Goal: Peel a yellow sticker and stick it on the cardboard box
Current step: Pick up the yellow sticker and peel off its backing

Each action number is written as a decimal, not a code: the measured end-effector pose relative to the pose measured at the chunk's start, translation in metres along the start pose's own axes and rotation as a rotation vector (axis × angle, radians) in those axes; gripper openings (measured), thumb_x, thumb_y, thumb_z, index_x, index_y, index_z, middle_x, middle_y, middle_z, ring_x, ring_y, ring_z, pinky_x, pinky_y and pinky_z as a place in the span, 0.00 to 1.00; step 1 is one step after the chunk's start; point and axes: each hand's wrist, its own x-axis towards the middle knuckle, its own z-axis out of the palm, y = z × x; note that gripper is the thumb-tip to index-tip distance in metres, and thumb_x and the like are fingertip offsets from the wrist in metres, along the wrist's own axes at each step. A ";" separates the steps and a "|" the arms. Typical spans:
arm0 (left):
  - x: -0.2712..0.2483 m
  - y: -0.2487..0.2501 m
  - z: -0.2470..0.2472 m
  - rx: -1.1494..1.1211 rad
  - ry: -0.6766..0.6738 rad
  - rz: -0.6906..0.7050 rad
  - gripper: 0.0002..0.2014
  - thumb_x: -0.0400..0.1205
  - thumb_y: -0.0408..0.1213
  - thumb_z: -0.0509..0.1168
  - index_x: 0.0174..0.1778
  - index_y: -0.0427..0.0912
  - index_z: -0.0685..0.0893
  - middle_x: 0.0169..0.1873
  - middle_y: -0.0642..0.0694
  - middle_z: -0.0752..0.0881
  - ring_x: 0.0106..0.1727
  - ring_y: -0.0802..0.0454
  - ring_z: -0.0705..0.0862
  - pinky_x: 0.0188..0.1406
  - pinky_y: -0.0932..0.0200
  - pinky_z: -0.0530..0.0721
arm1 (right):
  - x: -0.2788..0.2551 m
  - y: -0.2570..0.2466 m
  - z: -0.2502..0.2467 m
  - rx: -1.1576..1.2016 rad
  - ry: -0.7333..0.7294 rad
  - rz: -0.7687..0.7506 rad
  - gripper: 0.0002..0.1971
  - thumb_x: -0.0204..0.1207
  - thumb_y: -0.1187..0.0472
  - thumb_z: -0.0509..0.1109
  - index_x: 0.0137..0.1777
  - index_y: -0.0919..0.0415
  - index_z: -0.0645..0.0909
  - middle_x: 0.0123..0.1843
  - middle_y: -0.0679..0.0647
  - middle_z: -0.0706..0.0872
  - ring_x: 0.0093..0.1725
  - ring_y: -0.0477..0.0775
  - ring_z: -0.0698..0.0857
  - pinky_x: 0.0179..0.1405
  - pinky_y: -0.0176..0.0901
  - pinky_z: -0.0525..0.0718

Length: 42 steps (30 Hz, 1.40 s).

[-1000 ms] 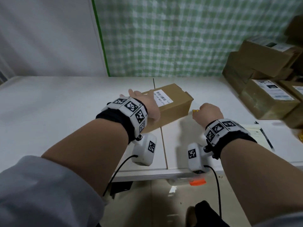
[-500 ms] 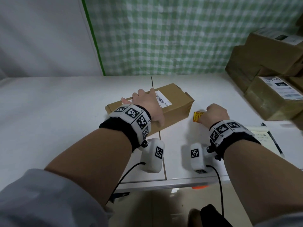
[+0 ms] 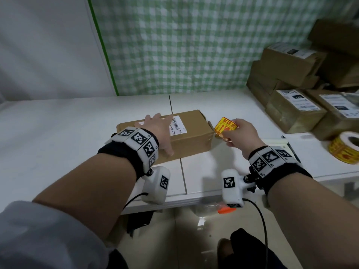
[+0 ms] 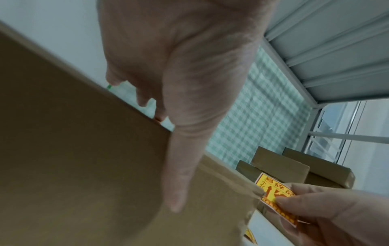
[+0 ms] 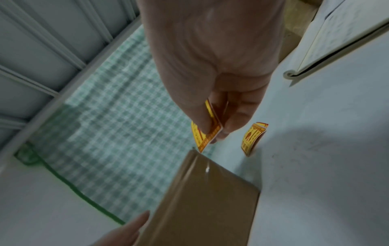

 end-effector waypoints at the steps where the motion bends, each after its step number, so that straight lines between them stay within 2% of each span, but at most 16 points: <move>1: -0.006 -0.001 0.001 -0.014 0.002 0.005 0.59 0.63 0.57 0.77 0.82 0.56 0.44 0.83 0.43 0.51 0.83 0.38 0.48 0.76 0.26 0.53 | -0.007 -0.001 -0.001 0.064 -0.049 0.002 0.10 0.71 0.72 0.68 0.44 0.56 0.79 0.49 0.62 0.84 0.43 0.60 0.84 0.31 0.43 0.84; 3: -0.018 -0.001 0.002 -0.110 0.036 0.028 0.55 0.64 0.62 0.73 0.82 0.58 0.48 0.84 0.43 0.48 0.84 0.39 0.44 0.76 0.25 0.49 | -0.023 -0.006 -0.004 0.145 -0.129 -0.020 0.11 0.73 0.72 0.69 0.52 0.58 0.78 0.51 0.62 0.84 0.45 0.59 0.83 0.30 0.39 0.81; 4: -0.024 -0.001 0.002 -0.193 0.086 0.055 0.52 0.64 0.63 0.72 0.81 0.59 0.53 0.84 0.44 0.51 0.84 0.41 0.47 0.77 0.27 0.51 | -0.031 -0.009 -0.005 0.171 -0.157 -0.036 0.12 0.73 0.71 0.69 0.55 0.59 0.78 0.51 0.61 0.84 0.44 0.59 0.83 0.30 0.39 0.81; 6: -0.034 0.001 0.001 -0.462 0.211 0.137 0.44 0.65 0.61 0.72 0.77 0.55 0.66 0.78 0.45 0.65 0.80 0.45 0.63 0.76 0.38 0.64 | -0.046 -0.015 -0.006 0.210 -0.204 -0.062 0.13 0.74 0.71 0.69 0.56 0.58 0.78 0.49 0.59 0.84 0.40 0.55 0.83 0.31 0.39 0.81; 8: -0.047 0.005 -0.002 -0.762 0.282 0.221 0.29 0.69 0.53 0.74 0.66 0.50 0.80 0.65 0.49 0.79 0.66 0.51 0.77 0.67 0.50 0.76 | -0.061 -0.021 -0.005 0.269 -0.273 -0.082 0.14 0.74 0.71 0.70 0.56 0.57 0.78 0.45 0.57 0.85 0.36 0.52 0.83 0.30 0.37 0.80; 11: -0.065 0.010 -0.002 -1.093 0.226 0.295 0.07 0.73 0.37 0.74 0.45 0.48 0.85 0.54 0.44 0.85 0.51 0.47 0.85 0.54 0.51 0.85 | -0.080 -0.031 -0.003 0.326 -0.375 -0.102 0.15 0.73 0.72 0.72 0.56 0.57 0.77 0.40 0.54 0.85 0.33 0.49 0.82 0.27 0.34 0.79; 14: -0.078 0.010 0.002 -1.287 0.136 0.355 0.11 0.75 0.22 0.69 0.36 0.43 0.82 0.42 0.43 0.84 0.37 0.51 0.84 0.36 0.63 0.87 | -0.096 -0.038 0.001 0.348 -0.435 -0.121 0.14 0.72 0.73 0.73 0.53 0.58 0.78 0.38 0.55 0.84 0.31 0.50 0.80 0.25 0.32 0.77; 16: -0.083 0.009 0.005 -1.328 0.136 0.362 0.11 0.75 0.20 0.68 0.36 0.42 0.83 0.41 0.42 0.84 0.36 0.52 0.84 0.33 0.67 0.87 | -0.102 -0.040 0.004 0.362 -0.441 -0.128 0.12 0.72 0.72 0.73 0.52 0.60 0.79 0.37 0.56 0.84 0.30 0.49 0.79 0.25 0.32 0.78; 18: -0.087 0.006 0.007 -1.370 0.192 0.336 0.11 0.76 0.19 0.67 0.38 0.41 0.85 0.45 0.41 0.85 0.39 0.52 0.85 0.32 0.69 0.87 | -0.107 -0.039 0.005 0.371 -0.429 -0.126 0.08 0.74 0.69 0.72 0.52 0.61 0.80 0.35 0.55 0.83 0.28 0.47 0.79 0.27 0.33 0.78; 20: -0.089 0.003 0.008 -1.418 0.255 0.293 0.11 0.76 0.20 0.67 0.40 0.41 0.86 0.52 0.35 0.85 0.41 0.51 0.86 0.32 0.70 0.88 | -0.110 -0.037 0.005 0.369 -0.446 -0.112 0.01 0.76 0.67 0.70 0.45 0.61 0.82 0.35 0.54 0.84 0.29 0.46 0.78 0.31 0.35 0.78; 23: -0.092 -0.001 0.009 -1.462 0.288 0.255 0.11 0.77 0.20 0.67 0.42 0.42 0.86 0.56 0.32 0.85 0.43 0.49 0.87 0.33 0.69 0.88 | -0.114 -0.033 0.007 0.335 -0.489 -0.109 0.08 0.77 0.66 0.70 0.36 0.59 0.83 0.34 0.53 0.86 0.30 0.46 0.79 0.33 0.36 0.79; 31: -0.093 -0.006 0.012 -1.475 0.318 0.232 0.11 0.76 0.21 0.68 0.43 0.42 0.87 0.56 0.35 0.86 0.45 0.50 0.88 0.35 0.69 0.88 | -0.121 -0.036 0.014 0.371 -0.486 -0.114 0.09 0.77 0.68 0.68 0.36 0.60 0.83 0.31 0.53 0.86 0.29 0.47 0.79 0.29 0.34 0.80; 35: -0.094 -0.006 0.013 -1.455 0.336 0.244 0.11 0.76 0.21 0.68 0.42 0.42 0.87 0.55 0.38 0.86 0.44 0.52 0.87 0.33 0.71 0.87 | -0.123 -0.038 0.015 0.376 -0.481 -0.125 0.10 0.77 0.69 0.68 0.35 0.60 0.83 0.30 0.53 0.85 0.29 0.47 0.79 0.28 0.34 0.80; 37: -0.093 -0.006 0.015 -1.413 0.352 0.233 0.10 0.75 0.21 0.70 0.42 0.42 0.87 0.53 0.42 0.85 0.44 0.52 0.86 0.38 0.66 0.89 | -0.124 -0.038 0.016 0.379 -0.474 -0.133 0.10 0.77 0.68 0.68 0.35 0.60 0.83 0.31 0.53 0.85 0.29 0.47 0.79 0.28 0.34 0.79; 40: -0.094 -0.004 0.018 -1.225 0.368 0.244 0.07 0.72 0.30 0.74 0.35 0.49 0.87 0.44 0.50 0.87 0.44 0.50 0.84 0.53 0.53 0.84 | -0.126 -0.039 0.017 0.376 -0.438 -0.153 0.10 0.77 0.68 0.68 0.34 0.60 0.82 0.30 0.54 0.84 0.30 0.48 0.78 0.28 0.33 0.79; 42: -0.098 -0.001 0.017 -1.081 0.365 0.290 0.07 0.73 0.34 0.73 0.32 0.50 0.87 0.36 0.55 0.86 0.42 0.53 0.82 0.49 0.56 0.81 | -0.127 -0.040 0.018 0.357 -0.409 -0.189 0.11 0.76 0.69 0.68 0.32 0.61 0.81 0.30 0.54 0.83 0.30 0.48 0.77 0.28 0.32 0.77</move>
